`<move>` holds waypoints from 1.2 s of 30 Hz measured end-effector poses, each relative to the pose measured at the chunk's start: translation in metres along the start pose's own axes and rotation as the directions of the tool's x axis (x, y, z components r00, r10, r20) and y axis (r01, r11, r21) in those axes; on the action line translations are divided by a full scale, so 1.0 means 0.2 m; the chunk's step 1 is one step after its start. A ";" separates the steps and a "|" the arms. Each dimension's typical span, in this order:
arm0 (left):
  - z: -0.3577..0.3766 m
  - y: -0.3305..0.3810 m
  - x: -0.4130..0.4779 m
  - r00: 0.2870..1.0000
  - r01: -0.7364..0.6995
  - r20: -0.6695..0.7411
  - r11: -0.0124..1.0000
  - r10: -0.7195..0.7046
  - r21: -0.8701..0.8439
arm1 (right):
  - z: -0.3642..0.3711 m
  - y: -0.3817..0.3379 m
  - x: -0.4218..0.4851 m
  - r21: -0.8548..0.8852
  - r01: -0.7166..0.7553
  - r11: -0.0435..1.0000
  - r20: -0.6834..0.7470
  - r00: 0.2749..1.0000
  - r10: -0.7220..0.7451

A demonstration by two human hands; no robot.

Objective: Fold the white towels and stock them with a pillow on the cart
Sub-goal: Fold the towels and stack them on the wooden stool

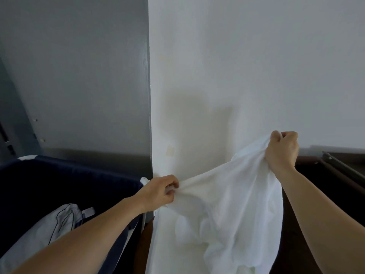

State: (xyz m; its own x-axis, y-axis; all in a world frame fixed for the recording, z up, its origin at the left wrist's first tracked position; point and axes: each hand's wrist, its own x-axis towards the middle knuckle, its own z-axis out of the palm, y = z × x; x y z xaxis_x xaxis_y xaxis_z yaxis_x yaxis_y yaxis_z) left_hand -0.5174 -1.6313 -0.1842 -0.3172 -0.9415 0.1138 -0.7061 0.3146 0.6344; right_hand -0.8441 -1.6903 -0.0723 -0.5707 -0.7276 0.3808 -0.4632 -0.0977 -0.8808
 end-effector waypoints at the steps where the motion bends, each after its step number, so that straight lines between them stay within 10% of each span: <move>1: 0.00 -0.03 -0.01 0.999 0.027 0.022 1.000 -0.027 0.011 | -0.02 0.01 0.01 -0.003 -0.004 1.000 -0.013 1.000 0.004; 15: -0.13 -0.06 -0.06 0.997 0.040 0.043 0.944 -0.057 0.327 | -0.06 0.08 -0.03 0.014 -0.005 1.000 0.001 1.000 0.005; 20: -0.21 -0.08 -0.08 0.980 0.156 -0.103 0.980 -0.169 -0.123 | -0.05 0.07 -0.04 0.027 0.010 1.000 0.014 1.000 -0.010; 25: -0.31 -0.05 -0.13 0.970 0.215 0.086 0.632 -0.229 -0.744 | -0.04 0.06 -0.05 0.045 0.014 0.999 0.019 1.000 -0.015; 29: -0.32 -0.08 -0.13 0.944 0.326 0.238 0.553 -0.227 -0.767 | -0.04 0.05 -0.06 0.057 0.018 0.998 0.037 0.999 -0.020; 32: -0.31 -0.10 -0.13 0.904 0.411 0.368 0.674 -0.216 -0.614 | -0.01 0.03 -0.06 0.063 0.020 0.998 0.047 0.999 -0.023; 36: -0.31 -0.08 -0.13 0.913 0.408 0.290 0.678 -0.289 -0.611 | -0.01 0.03 -0.05 0.063 0.035 0.997 0.043 0.998 -0.037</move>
State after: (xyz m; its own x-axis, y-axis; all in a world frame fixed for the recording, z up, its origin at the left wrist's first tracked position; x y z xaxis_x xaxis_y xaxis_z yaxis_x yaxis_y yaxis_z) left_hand -0.4581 -1.6194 -0.1497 -0.2691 -0.9149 -0.3008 -0.2217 -0.2451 0.9438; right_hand -0.8421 -1.6825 -0.0818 -0.5234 -0.7519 0.4009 -0.4394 -0.1650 -0.8830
